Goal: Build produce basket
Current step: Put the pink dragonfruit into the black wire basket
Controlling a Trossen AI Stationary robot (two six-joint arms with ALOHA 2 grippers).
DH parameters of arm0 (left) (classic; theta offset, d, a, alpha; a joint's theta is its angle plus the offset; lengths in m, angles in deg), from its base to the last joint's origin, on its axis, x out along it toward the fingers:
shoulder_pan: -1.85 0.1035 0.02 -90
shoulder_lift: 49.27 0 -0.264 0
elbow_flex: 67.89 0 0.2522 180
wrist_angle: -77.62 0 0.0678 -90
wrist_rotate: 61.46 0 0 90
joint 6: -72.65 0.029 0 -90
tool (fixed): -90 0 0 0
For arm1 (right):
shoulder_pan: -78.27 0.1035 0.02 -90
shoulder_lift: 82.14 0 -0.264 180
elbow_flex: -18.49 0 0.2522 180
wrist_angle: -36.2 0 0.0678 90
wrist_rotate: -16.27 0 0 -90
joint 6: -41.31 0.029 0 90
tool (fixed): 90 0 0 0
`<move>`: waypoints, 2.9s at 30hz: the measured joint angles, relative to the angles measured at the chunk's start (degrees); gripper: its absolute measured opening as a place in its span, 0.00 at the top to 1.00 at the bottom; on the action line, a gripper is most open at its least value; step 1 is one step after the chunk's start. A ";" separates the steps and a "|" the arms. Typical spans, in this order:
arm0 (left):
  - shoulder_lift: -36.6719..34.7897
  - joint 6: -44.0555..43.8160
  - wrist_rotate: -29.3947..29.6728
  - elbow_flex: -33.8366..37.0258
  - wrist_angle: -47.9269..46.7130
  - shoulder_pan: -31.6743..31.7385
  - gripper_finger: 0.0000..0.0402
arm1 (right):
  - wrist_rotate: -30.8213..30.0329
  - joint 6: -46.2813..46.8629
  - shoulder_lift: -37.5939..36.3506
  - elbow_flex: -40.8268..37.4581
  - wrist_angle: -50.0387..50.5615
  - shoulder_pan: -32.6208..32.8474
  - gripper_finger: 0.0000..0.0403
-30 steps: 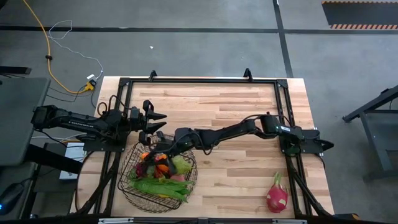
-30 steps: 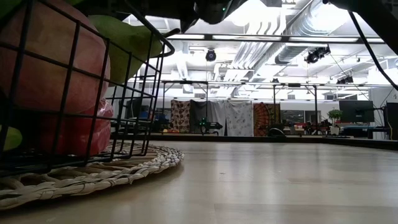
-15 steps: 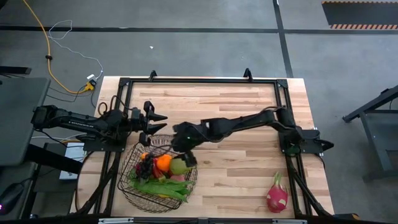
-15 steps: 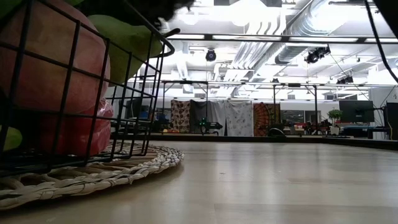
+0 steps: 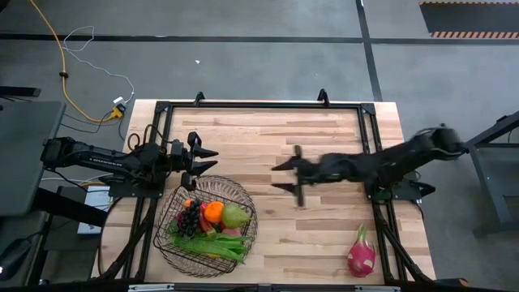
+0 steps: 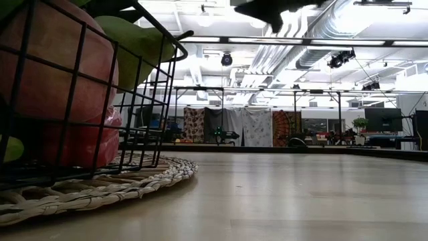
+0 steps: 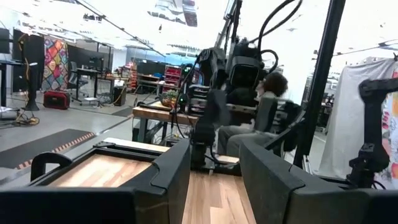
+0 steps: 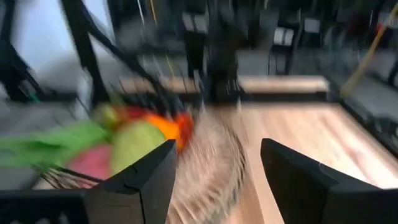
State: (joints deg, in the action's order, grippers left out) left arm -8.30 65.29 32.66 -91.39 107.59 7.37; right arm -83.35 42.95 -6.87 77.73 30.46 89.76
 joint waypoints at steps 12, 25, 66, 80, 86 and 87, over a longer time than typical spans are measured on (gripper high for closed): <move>0.00 2.01 0.11 0.00 0.76 0.02 0.68 | 1.18 -0.73 -16.73 -17.80 -20.98 1.65 0.44; 0.02 1.99 0.20 0.00 0.74 0.02 0.68 | 1.16 -2.07 -16.99 -17.92 -19.15 1.65 0.44; 0.02 1.99 -0.47 0.00 0.63 0.00 0.68 | 31.74 111.25 1.53 -2.91 72.91 28.82 0.44; 0.02 1.97 -0.47 0.00 0.63 0.02 0.68 | 29.54 119.96 1.61 -7.41 63.86 33.51 0.44; 0.02 1.99 -0.50 0.00 0.63 0.02 0.68 | 29.61 121.86 1.61 -7.41 63.78 34.49 0.44; 0.02 1.99 -0.50 0.00 0.63 0.02 0.68 | 29.61 122.08 1.61 -7.41 63.78 34.60 0.45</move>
State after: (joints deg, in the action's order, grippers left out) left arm -8.28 67.28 32.16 -91.39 108.22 7.39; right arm -53.74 165.03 -5.26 70.32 94.23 124.37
